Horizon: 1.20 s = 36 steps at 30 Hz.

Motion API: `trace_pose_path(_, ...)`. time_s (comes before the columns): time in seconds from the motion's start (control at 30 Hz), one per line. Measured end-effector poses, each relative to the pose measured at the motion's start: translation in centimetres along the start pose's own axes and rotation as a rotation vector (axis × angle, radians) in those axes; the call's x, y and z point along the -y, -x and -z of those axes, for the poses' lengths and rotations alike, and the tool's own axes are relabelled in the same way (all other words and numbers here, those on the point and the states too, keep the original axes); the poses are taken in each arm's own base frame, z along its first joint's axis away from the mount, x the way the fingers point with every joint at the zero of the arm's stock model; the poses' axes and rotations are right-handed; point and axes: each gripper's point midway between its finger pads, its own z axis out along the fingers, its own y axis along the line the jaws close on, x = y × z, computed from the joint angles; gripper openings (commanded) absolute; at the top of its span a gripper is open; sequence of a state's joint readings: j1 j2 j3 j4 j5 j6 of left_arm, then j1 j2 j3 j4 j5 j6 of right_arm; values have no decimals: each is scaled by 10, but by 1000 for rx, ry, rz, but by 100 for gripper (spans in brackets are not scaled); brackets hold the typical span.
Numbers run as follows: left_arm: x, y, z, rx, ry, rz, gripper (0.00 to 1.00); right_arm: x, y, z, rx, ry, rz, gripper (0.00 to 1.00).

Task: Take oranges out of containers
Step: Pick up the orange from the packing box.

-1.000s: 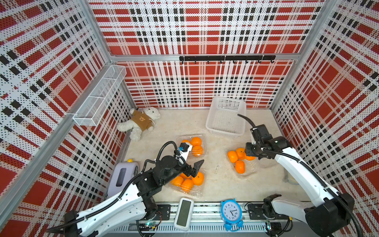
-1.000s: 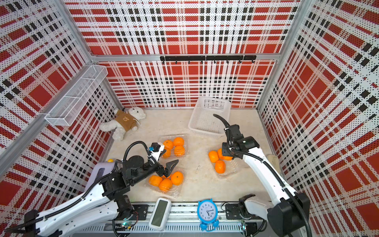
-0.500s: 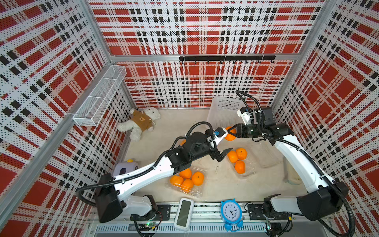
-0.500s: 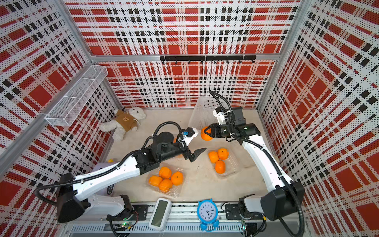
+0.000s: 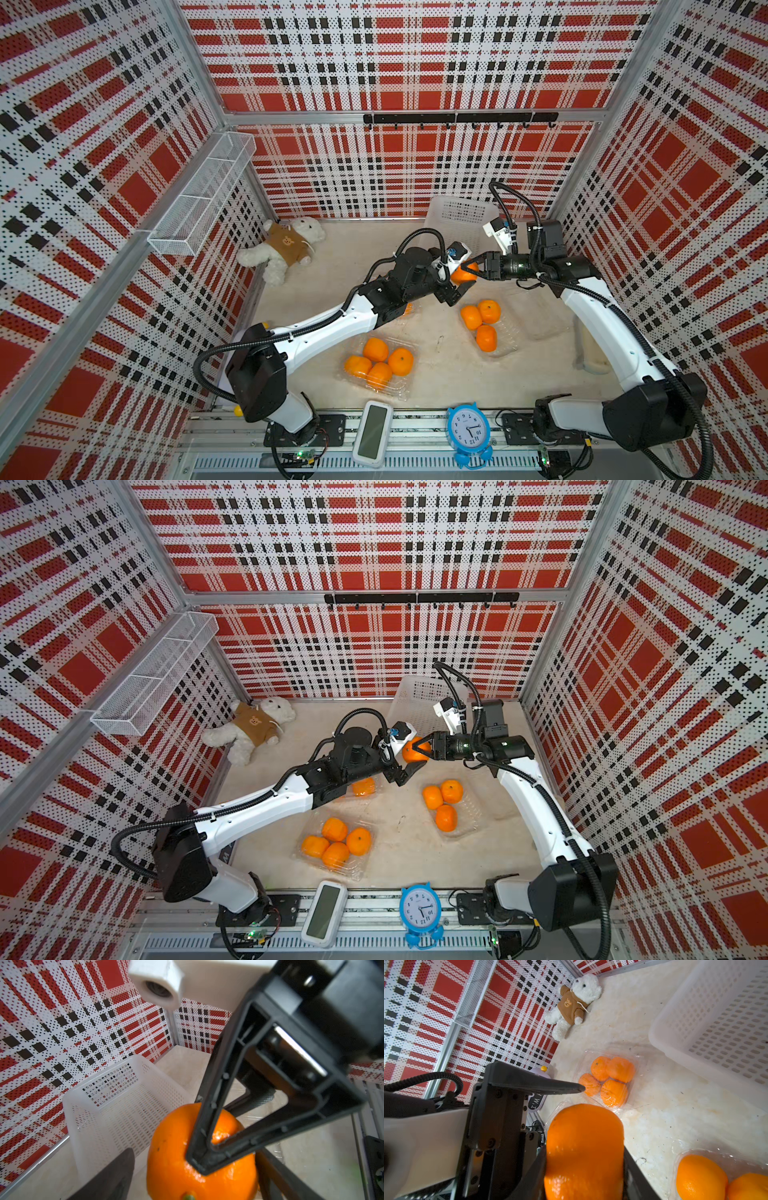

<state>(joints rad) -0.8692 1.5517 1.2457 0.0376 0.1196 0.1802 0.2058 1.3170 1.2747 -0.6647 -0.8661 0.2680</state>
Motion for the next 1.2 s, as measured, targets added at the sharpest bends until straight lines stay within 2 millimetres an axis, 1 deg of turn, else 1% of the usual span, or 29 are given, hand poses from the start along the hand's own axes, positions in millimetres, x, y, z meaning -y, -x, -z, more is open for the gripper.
trace_pose_path(0.1, -2, 1, 1, 7, -21, 4, 86, -4, 3, -1, 11, 32, 0, 32)
trace_pose_path(0.27, 1, 0, 1, 7, -48, 1, 81, -7, 2, -3, 2, 71, -22, 32)
trace_pose_path(0.53, 0, 1, 2, 13, -57, 12, 64, -8, 2, -4, 0, 85, -42, 32)
trace_pose_path(0.67, -1, 0, 2, 15, -66, 19, 59, -7, 2, -5, -5, 88, -54, 33)
trace_pose_path(0.73, -2, -3, 2, 16, -69, 26, 52, -5, 1, -7, -12, 90, -64, 42)
trace_pose_path(0.8, -3, -7, 0, 9, -72, 35, 48, -1, 0, -10, -22, 89, -77, 55)
trace_pose_path(0.83, -4, -9, -1, 8, -76, 38, 44, 1, 1, -11, -25, 85, -83, 58)
trace_pose_path(0.87, -5, -10, -1, 10, -77, 40, 41, 2, 0, -12, -30, 82, -94, 64)
trace_pose_path(0.9, -7, -11, -2, 12, -74, 44, 38, 3, -1, -13, -38, 80, -106, 74)
trace_pose_path(0.93, -10, -12, -3, 15, -71, 50, 37, 4, -3, -13, -46, 77, -119, 79)
trace_pose_path(1.03, -22, -17, -4, 15, -53, 74, 34, 6, -3, -11, -55, 51, -134, 89)
trace_pose_path(1.1, -29, -19, -4, 13, -43, 86, 34, 7, 2, -8, -47, 15, -131, 99)
trace_pose_path(1.2, -36, -22, -3, 9, -31, 101, 33, 17, 16, 0, -10, -81, -127, 100)
